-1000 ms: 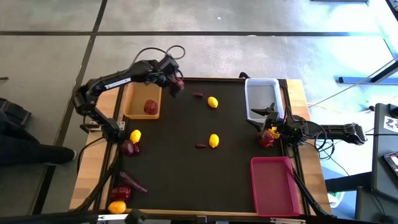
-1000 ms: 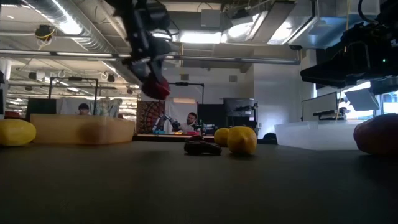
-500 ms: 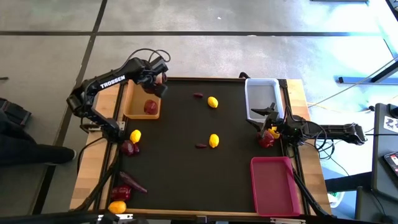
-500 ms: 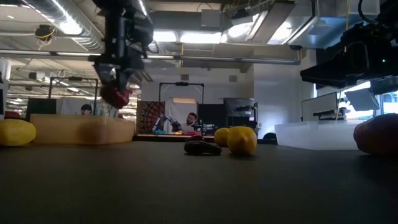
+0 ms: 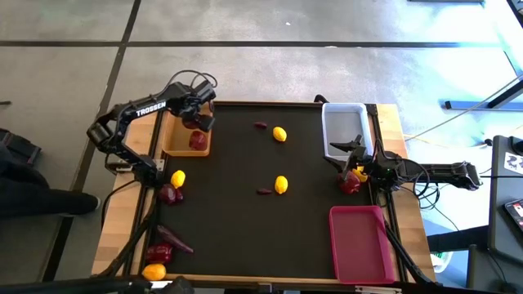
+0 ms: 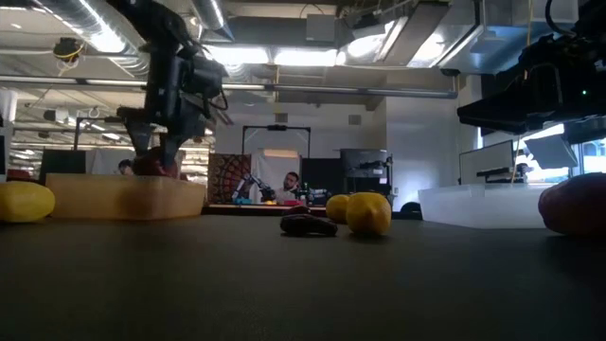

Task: Sort produce into baskets
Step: Put the apple into the orange bin

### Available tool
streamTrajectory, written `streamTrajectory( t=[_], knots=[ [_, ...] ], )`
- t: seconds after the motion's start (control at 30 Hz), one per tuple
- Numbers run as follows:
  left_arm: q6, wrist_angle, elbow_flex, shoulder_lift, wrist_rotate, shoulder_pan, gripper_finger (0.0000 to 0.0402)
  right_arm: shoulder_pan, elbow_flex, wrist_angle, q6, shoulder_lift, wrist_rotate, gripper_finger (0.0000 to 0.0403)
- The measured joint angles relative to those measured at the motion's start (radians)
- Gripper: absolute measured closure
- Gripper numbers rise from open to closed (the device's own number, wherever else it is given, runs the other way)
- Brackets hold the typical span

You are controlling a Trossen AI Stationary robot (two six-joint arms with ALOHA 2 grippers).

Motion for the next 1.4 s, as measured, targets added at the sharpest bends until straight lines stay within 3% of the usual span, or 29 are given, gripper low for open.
streamTrajectory(
  t=[0.33,0.63,0.83,1.0,1.4],
  knots=[
    [0.026,0.155,-0.096,0.000,0.007,0.004,0.0079,0.000,0.000,-0.010,0.000,0.000,0.000,0.0164],
    [0.052,0.173,-0.160,0.000,0.008,0.006,0.0079,0.000,0.000,-0.025,0.014,0.000,0.000,0.0164],
    [0.012,0.171,-0.161,0.000,0.015,0.006,0.0042,0.000,0.000,-0.027,0.019,0.000,0.000,0.0164],
    [0.108,0.187,-0.161,0.000,0.056,0.006,0.0006,0.000,0.000,-0.028,0.019,0.000,0.000,0.0164],
    [0.103,0.098,-0.062,-0.042,0.057,-0.014,0.0011,0.000,0.000,-0.029,0.019,0.000,0.000,0.0164]
  ],
)
